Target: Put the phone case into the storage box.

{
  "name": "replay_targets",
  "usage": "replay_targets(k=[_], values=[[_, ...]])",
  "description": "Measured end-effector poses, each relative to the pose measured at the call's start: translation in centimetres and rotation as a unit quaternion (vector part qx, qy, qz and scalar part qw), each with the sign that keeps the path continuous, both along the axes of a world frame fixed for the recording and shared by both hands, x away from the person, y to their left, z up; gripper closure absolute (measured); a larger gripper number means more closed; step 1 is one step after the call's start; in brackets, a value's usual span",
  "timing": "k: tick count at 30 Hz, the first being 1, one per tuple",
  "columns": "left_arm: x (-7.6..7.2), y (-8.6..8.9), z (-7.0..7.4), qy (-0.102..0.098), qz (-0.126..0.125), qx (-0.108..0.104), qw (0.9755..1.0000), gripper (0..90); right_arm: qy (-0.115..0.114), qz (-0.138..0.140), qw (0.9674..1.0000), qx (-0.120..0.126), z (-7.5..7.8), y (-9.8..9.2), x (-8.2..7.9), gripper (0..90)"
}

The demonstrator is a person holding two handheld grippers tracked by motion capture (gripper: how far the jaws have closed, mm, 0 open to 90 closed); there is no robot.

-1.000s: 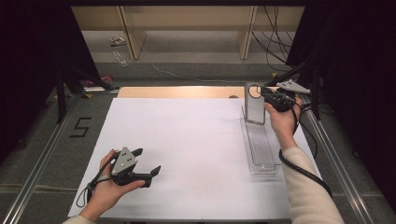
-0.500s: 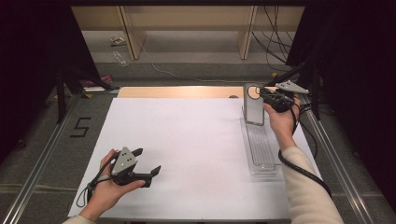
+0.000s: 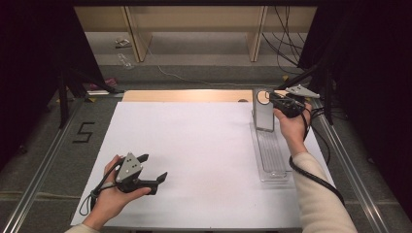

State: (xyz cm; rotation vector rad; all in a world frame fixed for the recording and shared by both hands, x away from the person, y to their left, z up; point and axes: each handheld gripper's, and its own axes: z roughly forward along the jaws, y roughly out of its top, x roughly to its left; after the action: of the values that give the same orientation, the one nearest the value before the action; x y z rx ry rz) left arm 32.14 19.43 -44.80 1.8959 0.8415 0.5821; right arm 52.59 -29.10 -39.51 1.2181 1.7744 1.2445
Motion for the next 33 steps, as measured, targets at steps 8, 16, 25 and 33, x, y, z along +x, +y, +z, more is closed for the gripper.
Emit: replay_targets(k=[8, 16, 25, 33], values=[[0.00, 0.00, 0.01, 0.000, 0.000, 0.000, 1.0000, 11.5, 0.004, 0.003, 1.0000, 0.001, -0.29, 0.00, 0.16, 82.0], [0.00, -0.01, 0.04, -0.002, -0.001, 0.000, 1.0000, 11.5, 0.006, 0.004, 1.0000, 0.002, -0.44, -0.06, 0.25, 82.0], [0.00, 0.00, 0.04, -0.001, 0.000, 0.000, 1.0000, 11.5, 0.008, 0.003, 0.9999, 0.007, -0.68, -0.13, 0.31, 81.8], [0.01, -0.01, 0.05, -0.002, -0.001, -0.001, 1.0000, 11.6, 0.007, 0.003, 1.0000, 0.001, -0.76, -0.15, 0.45, 81.2]])
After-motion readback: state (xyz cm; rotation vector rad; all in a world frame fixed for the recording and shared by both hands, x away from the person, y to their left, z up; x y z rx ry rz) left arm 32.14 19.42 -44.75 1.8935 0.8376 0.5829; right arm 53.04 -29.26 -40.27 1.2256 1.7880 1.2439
